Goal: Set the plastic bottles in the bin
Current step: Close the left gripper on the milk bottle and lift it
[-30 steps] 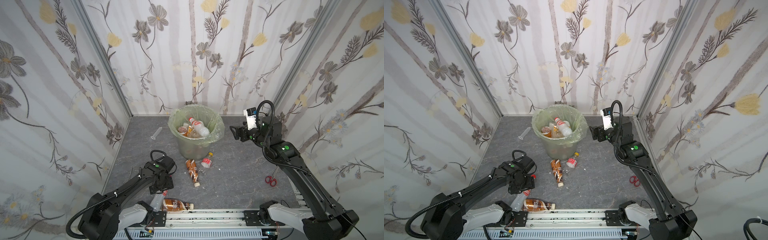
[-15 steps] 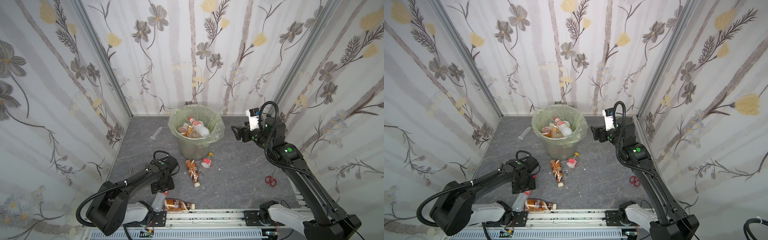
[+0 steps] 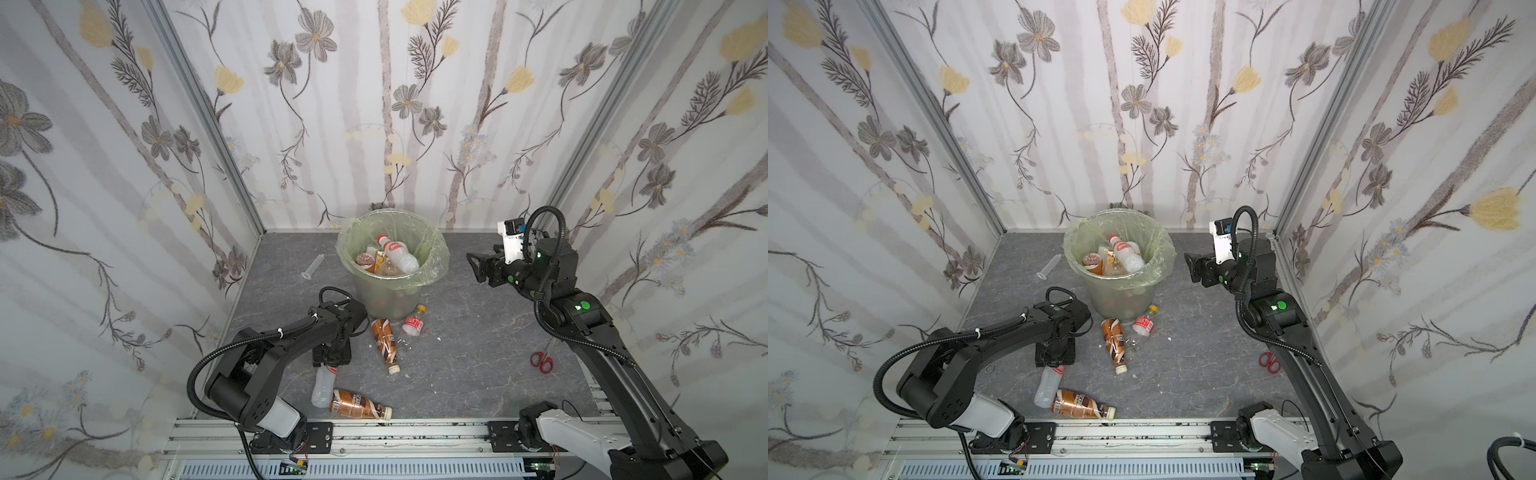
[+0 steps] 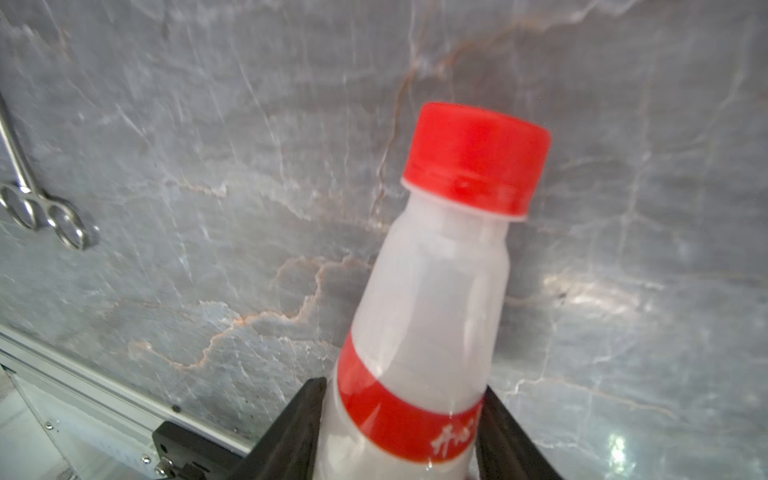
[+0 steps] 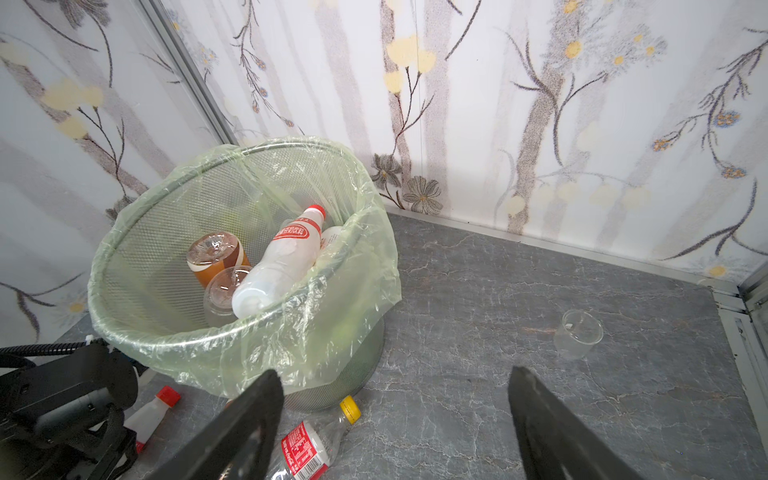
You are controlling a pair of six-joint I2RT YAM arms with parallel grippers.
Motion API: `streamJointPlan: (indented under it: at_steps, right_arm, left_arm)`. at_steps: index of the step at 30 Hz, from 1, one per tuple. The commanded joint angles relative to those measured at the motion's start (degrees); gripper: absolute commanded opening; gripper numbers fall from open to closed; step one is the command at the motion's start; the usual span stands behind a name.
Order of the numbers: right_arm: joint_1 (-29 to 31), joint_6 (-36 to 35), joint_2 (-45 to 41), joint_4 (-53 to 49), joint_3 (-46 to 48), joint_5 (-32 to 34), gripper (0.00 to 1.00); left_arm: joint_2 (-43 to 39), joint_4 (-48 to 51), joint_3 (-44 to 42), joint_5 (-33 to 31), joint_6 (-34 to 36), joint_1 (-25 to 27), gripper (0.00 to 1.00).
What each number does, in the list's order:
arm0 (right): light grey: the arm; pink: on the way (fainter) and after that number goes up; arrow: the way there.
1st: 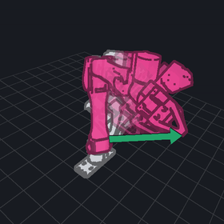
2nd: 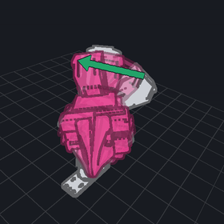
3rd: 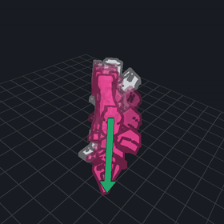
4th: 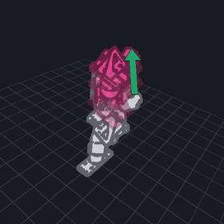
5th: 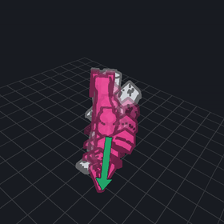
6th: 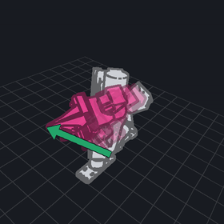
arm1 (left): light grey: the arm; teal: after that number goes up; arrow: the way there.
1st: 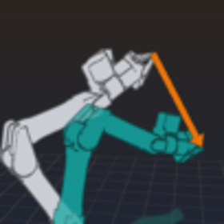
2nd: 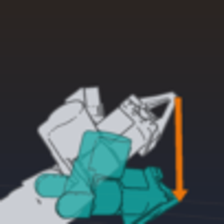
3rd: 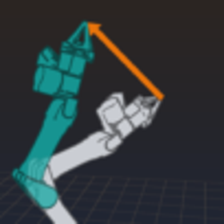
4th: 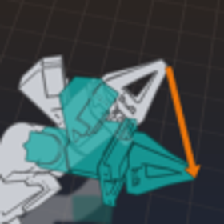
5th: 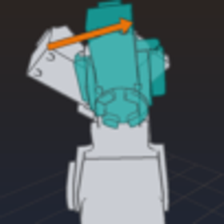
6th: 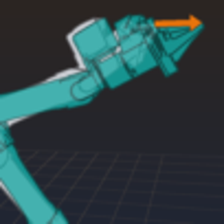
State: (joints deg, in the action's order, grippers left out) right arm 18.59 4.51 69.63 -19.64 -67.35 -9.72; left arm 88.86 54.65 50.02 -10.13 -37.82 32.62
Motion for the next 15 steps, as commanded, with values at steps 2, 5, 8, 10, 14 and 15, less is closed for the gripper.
streamJointPlan:
  at_steps: [2,5,8,10,14,15]
  right_arm:
    - [-0.17,0.88,-0.45,2.06,0.64,-0.13,0.86]
    - [-0.14,1.02,-0.70,1.97,0.73,-0.13,0.86]
    - [-0.22,0.96,-0.96,1.86,0.73,0.01,0.86]
    - [-0.36,0.94,-1.07,1.71,0.73,0.13,0.86]
    - [-0.47,1.12,-1.25,1.71,0.91,0.14,0.86]
    - [-0.43,1.11,-1.25,1.71,0.91,0.14,0.86]
  left_arm:
    - [2.73,-0.42,3.97,-3.99,2.96,-0.89,0.55]
    - [4.05,-1.28,6.66,-5.00,4.37,-1.61,0.52]
    - [4.48,-2.15,8.27,-5.07,5.71,-2.84,0.51]
    - [4.18,-2.81,8.82,-4.83,6.31,-3.62,0.49]
    - [3.06,-3.83,9.22,-4.33,7.41,-5.21,0.45]
    - [2.70,-3.90,9.22,-4.35,7.54,-5.51,0.45]
